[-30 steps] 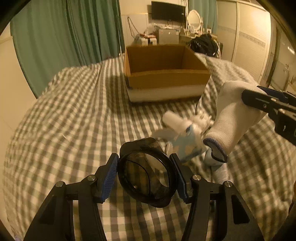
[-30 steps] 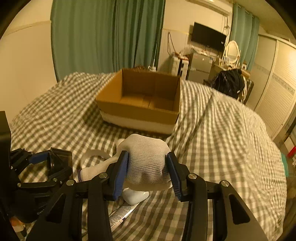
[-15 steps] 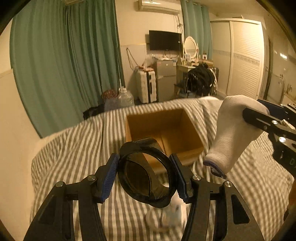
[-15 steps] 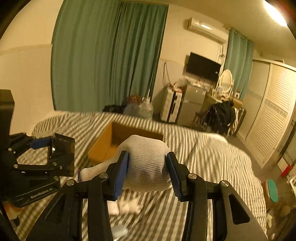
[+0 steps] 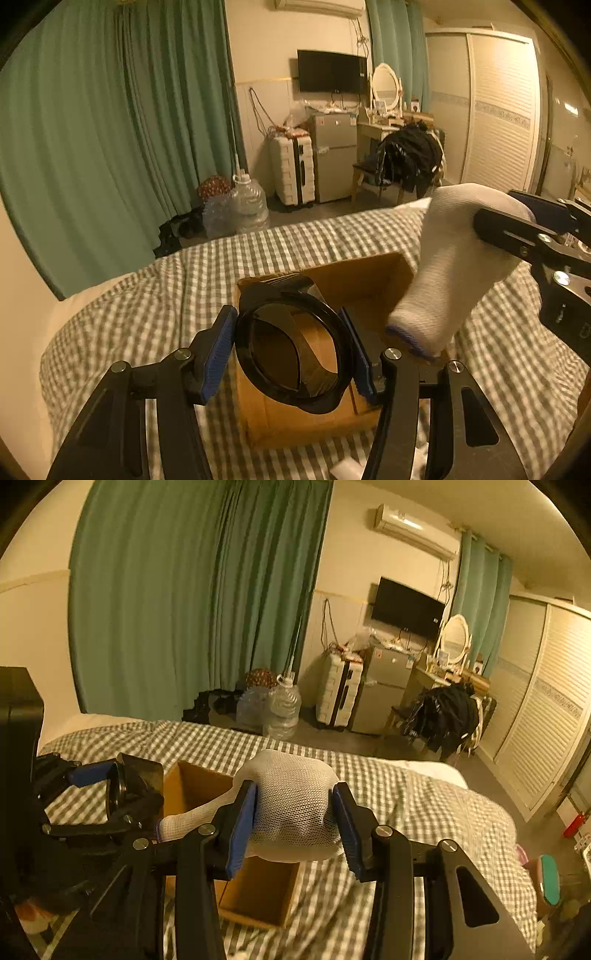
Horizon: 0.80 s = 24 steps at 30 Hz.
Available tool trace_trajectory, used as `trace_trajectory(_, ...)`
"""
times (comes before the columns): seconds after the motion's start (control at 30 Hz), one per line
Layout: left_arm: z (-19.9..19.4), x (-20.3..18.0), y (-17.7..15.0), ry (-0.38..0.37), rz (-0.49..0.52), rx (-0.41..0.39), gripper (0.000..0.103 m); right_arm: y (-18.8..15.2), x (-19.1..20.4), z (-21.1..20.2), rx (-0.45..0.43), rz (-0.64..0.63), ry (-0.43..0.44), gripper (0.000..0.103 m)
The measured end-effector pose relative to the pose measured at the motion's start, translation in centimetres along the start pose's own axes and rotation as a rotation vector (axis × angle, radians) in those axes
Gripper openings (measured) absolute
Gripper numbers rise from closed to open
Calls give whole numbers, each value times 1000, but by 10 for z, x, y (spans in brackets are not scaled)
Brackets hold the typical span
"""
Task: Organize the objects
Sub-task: 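Carry both items into the cardboard box and open both tools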
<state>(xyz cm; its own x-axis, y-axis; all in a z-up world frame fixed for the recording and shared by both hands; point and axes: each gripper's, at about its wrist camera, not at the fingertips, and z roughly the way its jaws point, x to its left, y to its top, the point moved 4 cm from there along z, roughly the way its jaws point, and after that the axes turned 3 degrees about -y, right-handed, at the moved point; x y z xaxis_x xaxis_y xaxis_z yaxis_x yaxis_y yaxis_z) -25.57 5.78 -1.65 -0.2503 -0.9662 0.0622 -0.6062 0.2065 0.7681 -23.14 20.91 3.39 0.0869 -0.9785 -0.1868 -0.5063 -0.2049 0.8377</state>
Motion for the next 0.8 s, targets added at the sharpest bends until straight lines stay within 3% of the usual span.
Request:
trace_trajectory(0.27, 76, 3, -18, -14, 22, 84, 58, -28, 6, 92, 108, -13, 16, 42)
trace_trajectory(0.43, 100, -6, -33, -26, 59, 106, 58, -47, 15, 116, 129, -31, 24, 43)
trace_trajectory(0.53, 99, -11, -37, -29, 88, 109, 61, -51, 20, 111, 116, -26, 46, 49)
trace_trajectory(0.57, 93, -11, -39, -21, 88, 107, 71, -49, 19, 108, 105, -17, 59, 65)
trace_trajectory(0.6, 89, -11, -38, -3, 84, 103, 89, -48, 21, 101, 92, -11, 64, 77)
trace_trajectory(0.67, 77, -12, -36, 8, 75, 77, 96, -40, 17, 84, 44, 6, 66, 78)
trace_trajectory(0.8, 42, -4, -28, -8, 36, 49, 96, -20, 8, 44, -19, 28, 46, 80)
